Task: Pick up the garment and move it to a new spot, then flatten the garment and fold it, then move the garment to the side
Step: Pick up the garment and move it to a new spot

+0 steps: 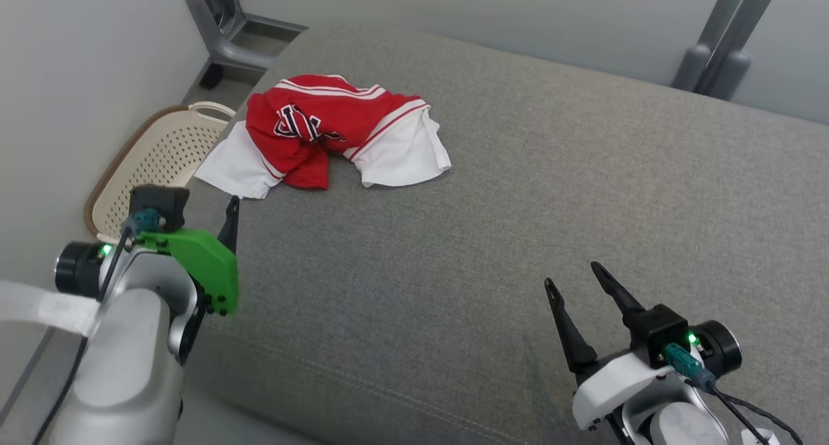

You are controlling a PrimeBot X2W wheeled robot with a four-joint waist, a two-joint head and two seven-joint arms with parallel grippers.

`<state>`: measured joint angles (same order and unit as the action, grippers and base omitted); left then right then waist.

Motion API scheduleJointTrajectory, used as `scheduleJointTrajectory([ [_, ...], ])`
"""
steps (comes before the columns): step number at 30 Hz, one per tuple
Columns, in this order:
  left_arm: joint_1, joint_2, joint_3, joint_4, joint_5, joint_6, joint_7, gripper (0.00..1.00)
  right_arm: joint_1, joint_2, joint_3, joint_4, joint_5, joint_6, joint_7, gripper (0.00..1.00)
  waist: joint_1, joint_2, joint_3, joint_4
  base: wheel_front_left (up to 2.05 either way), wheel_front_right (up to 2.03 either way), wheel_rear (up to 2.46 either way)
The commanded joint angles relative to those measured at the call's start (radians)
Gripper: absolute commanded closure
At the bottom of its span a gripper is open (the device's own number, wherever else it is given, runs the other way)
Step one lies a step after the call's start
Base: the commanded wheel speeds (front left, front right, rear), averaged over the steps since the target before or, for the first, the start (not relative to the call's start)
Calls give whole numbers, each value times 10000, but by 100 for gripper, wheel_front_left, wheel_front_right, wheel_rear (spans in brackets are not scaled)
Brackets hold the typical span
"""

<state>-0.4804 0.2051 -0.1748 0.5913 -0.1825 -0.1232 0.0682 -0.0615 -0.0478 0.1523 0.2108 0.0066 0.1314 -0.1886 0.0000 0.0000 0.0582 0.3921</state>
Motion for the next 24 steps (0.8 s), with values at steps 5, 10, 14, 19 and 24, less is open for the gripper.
scheduleJointTrajectory([
  [5, -1886, 232, -417, 1298, -69, -57, 419, 0, -331, -292, 366, -1049, -402, -15, 577, 0, 0, 0, 1591, -803, 0, 0, 0],
  [10, -3131, 482, -862, 2365, -445, -69, 1057, 0, -206, -656, 671, -1940, -358, -15, 1059, 0, 0, 0, 2274, -1175, 0, 0, 0],
  [14, -4021, 809, -1276, 2810, -985, -72, 1335, 0, -17, -930, 719, -2531, -310, -15, 1366, 0, 0, 0, 2802, -1437, 0, 0, 0],
  [19, -4930, 1182, -1553, 3298, -1335, -72, 1289, 0, 198, -1140, 670, -3106, -327, -15, 1626, 0, 0, 0, 3382, -1693, 0, 0, 0],
  [24, -5472, 1349, -1936, 3680, -1652, -73, 1234, 0, 321, -1184, 589, -3450, -271, -15, 1714, 0, 0, 0, 3761, -1858, 0, 0, 0],
])
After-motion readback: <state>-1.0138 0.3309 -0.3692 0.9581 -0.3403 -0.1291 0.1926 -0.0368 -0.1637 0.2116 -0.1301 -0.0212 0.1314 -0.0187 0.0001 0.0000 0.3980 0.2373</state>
